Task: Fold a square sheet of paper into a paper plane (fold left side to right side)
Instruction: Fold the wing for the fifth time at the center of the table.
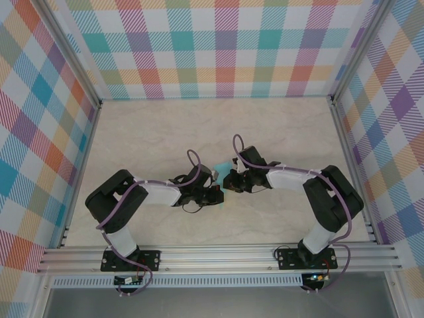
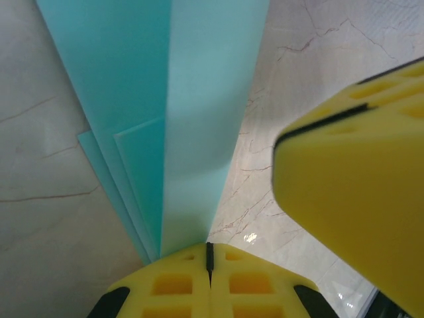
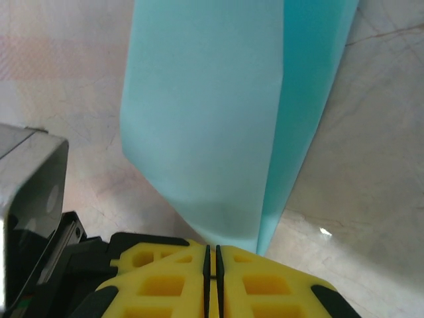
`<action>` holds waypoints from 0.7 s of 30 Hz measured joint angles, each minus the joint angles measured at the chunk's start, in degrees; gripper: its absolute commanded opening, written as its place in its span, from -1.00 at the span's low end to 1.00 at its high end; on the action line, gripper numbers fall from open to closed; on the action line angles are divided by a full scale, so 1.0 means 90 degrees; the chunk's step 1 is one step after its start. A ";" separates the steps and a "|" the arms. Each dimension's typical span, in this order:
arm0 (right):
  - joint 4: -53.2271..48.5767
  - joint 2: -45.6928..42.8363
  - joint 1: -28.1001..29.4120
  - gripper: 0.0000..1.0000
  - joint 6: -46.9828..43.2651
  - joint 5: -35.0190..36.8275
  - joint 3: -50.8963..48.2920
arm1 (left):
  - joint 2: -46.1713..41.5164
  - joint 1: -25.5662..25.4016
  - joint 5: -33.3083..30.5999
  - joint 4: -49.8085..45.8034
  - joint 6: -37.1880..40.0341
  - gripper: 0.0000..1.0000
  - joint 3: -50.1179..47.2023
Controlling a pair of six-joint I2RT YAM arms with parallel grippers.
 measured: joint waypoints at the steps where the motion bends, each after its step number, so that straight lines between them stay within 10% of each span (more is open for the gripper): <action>1: 0.0039 0.0051 0.0005 -0.73 0.0019 0.0002 0.0002 | 0.0000 -0.0005 -0.0002 0.0000 0.0000 -1.00 0.0000; 21: -0.0168 0.0906 0.0015 -0.71 -0.0209 0.0491 0.0670 | -0.0022 -0.0036 -0.0080 -0.0019 0.0000 -1.00 0.0000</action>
